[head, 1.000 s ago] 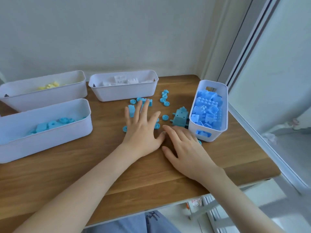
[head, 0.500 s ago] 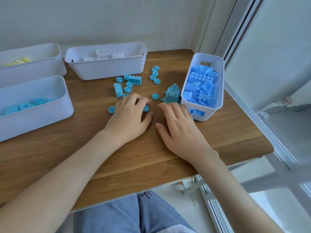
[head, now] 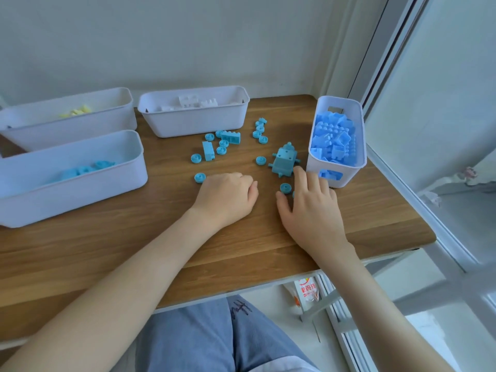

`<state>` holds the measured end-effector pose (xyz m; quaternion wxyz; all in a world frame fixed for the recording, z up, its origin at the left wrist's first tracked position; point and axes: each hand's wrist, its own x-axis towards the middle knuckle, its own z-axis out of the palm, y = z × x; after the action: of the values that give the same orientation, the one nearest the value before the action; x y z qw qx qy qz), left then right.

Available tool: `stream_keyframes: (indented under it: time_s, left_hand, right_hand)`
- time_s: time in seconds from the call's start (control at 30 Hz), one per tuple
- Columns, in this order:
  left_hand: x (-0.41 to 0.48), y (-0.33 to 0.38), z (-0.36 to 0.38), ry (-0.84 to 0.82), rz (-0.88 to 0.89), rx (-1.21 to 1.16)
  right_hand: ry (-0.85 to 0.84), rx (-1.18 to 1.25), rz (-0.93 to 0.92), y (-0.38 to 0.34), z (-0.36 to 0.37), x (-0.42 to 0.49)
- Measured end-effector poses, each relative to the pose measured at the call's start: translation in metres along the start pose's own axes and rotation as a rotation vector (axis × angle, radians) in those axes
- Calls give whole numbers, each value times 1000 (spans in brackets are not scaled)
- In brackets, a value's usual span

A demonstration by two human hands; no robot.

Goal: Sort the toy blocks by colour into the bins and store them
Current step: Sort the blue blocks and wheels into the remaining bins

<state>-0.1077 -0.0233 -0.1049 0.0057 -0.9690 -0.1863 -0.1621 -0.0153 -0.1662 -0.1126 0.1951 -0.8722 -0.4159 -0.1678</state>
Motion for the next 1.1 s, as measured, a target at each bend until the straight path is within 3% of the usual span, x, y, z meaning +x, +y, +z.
stream_keyframes:
  time_s: [0.17, 0.4, 0.6, 0.87, 0.93, 1.1]
  left_hand:
    - [-2, 1, -5, -17, -10, -3]
    - [-12, -18, -18, 16, -110, 92]
    - [-17, -70, -30, 181, -351, -115]
    - [-19, -70, -15, 30, -199, -75]
    - [-20, -68, -18, 0, -140, -22]
    - [-19, -63, -25, -143, -87, 71]
  right_hand:
    - [-25, -126, -98, 1, 5, 2]
    - [-207, -110, -352, -2, -5, 17]
    - [-212, -161, -250, -11, -2, 33]
    - [-250, -281, -462, -50, 8, 49]
    - [-177, -285, -507, -58, 11, 52]
    - [-321, -187, -538, -74, 11, 58]
